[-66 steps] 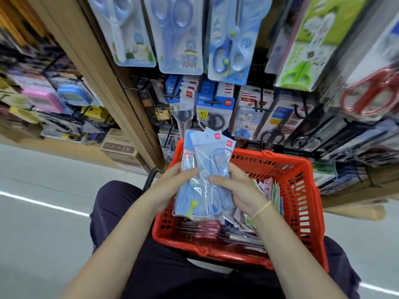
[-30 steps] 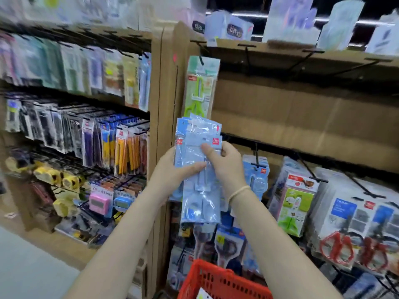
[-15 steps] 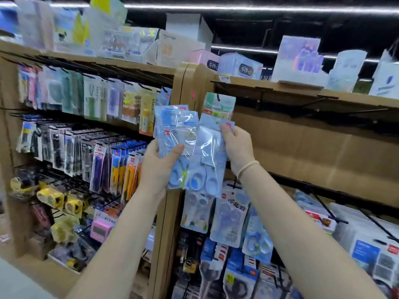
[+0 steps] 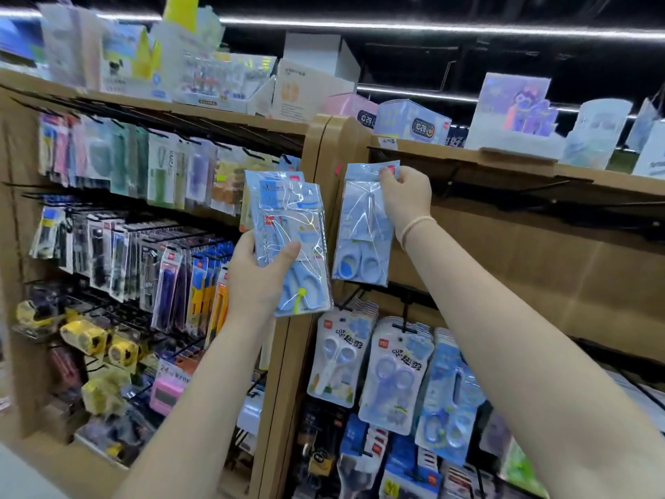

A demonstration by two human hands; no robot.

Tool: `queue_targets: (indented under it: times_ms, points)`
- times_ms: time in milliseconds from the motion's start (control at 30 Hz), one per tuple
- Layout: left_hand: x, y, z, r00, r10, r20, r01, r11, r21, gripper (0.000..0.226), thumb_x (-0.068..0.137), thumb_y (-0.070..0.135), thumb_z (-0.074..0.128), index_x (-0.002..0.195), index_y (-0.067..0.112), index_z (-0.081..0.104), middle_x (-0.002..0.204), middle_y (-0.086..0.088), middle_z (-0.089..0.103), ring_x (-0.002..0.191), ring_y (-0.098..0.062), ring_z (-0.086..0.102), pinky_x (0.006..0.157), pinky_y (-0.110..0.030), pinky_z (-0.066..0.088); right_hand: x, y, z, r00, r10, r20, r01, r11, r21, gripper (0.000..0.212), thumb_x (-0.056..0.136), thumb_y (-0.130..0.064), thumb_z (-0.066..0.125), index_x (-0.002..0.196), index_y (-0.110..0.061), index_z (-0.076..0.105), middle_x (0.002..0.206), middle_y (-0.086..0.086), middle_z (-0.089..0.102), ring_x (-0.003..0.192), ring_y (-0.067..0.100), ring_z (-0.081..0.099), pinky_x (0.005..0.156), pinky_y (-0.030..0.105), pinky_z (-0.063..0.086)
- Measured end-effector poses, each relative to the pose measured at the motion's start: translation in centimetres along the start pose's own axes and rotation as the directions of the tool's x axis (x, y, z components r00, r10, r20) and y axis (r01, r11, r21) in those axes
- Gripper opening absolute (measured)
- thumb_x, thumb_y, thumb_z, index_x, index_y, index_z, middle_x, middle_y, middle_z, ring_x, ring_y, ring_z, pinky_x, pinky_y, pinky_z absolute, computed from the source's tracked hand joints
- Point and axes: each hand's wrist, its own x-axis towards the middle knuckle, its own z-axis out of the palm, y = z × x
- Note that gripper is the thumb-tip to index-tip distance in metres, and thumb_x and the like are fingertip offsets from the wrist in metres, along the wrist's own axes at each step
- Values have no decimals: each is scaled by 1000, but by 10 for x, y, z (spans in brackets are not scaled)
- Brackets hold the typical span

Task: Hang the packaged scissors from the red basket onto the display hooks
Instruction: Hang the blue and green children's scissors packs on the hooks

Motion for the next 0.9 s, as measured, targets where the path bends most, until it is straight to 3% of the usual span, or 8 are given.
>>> queue_targets:
  times_ms: [200,333,633,733,900]
  points:
    - [3,5,4,999,2,37,-3,1000,20,23,90,24,78,109,26,65,111,1,74,104,-18,72,95,-43,58,5,6,3,999,11,-37,-13,999,-36,49,98,-16,54,56,-20,28,56,-3,30,54,13,27,57,30,23]
    - [2,8,10,998,-4,58,4,1000,-3,36,88,22,79,120,14,63,111,-1,74,104,-17,72,93,-37,59,9,2,3,998,-27,-58,23,997,-67,49,99,-18,54,57,-19,30,56,-2,31,52,11,27,52,31,22]
    - [2,7,16,996,0,91,3,1000,-27,28,89,20,78,113,18,64,111,-3,74,103,-19,73,90,-35,60,9,3,-1,997,-48,-67,40,993,-114,47,98,-16,53,56,-19,32,55,-2,35,52,10,30,53,30,24]
    - [2,5,16,995,-11,96,13,1000,-28,29,88,21,78,114,19,64,115,-6,74,106,-21,72,96,-42,58,8,6,-1,997,-30,-69,23,995,-96,43,96,-16,55,57,-18,37,58,1,43,57,12,39,55,29,30]
    - [8,3,21,992,-31,122,35,999,-27,31,88,18,79,115,20,64,114,-4,75,107,-21,73,99,-48,57,9,16,-3,997,26,-73,-33,994,-101,33,96,-21,61,65,-10,56,57,0,44,54,12,36,55,27,28]
